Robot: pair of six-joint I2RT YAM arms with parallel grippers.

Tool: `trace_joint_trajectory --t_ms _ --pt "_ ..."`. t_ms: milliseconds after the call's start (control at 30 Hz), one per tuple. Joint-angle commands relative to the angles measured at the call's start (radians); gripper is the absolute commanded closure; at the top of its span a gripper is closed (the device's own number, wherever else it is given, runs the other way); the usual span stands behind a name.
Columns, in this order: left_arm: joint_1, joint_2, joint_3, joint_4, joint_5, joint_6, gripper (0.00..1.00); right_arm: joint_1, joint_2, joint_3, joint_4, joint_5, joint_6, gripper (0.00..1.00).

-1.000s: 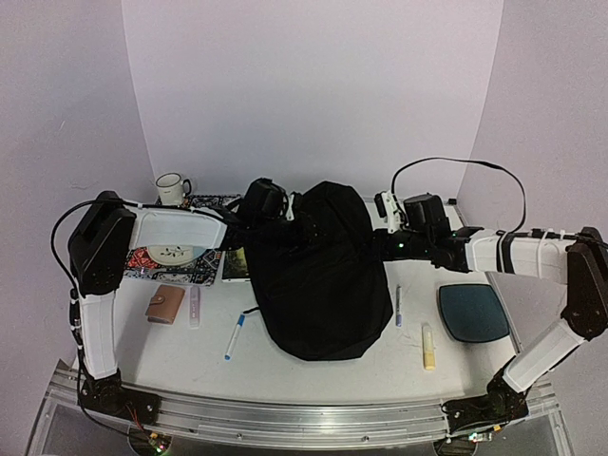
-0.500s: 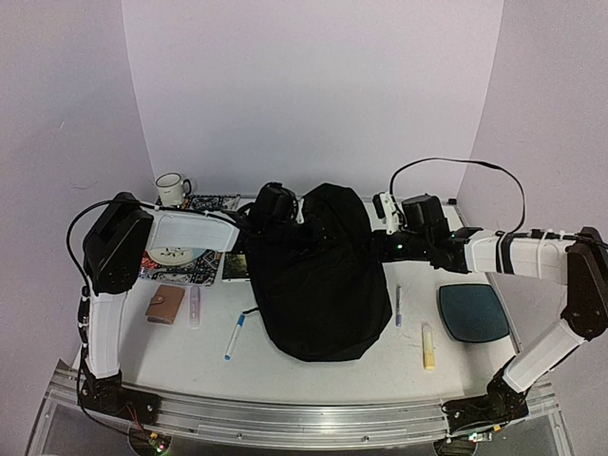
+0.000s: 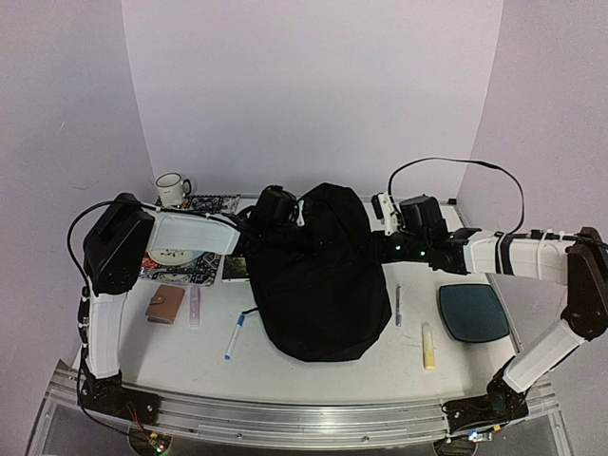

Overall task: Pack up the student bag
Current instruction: Unzip the lower front pocket of the student bag.

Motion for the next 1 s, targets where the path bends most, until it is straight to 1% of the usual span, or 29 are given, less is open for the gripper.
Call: trace_joint_trajectory --t_ms 0,367,600,733,867,967 --pt "0.006 -0.115 -0.071 0.027 -0.081 0.063 1.0 0.009 -0.064 -0.003 0.056 0.072 -0.015 1.0" --pt "0.065 -0.297 -0.285 -0.053 -0.212 0.179 1.0 -0.02 -0.099 -0.032 0.016 0.188 0.029 1.0" --pt "0.108 -0.394 -0.392 -0.141 -0.3 0.25 1.0 -0.05 -0.132 -0.057 0.01 0.206 0.045 1.0" --pt "0.156 -0.462 -0.481 -0.183 -0.344 0.271 1.0 -0.065 -0.139 -0.071 0.005 0.206 0.053 1.0" --pt "0.18 -0.537 -0.544 -0.238 -0.459 0.31 1.0 -0.077 -0.125 -0.083 0.001 0.197 0.077 1.0" --pt "0.181 -0.567 -0.555 -0.288 -0.535 0.346 1.0 -0.077 -0.101 -0.087 -0.002 0.176 0.092 1.0"
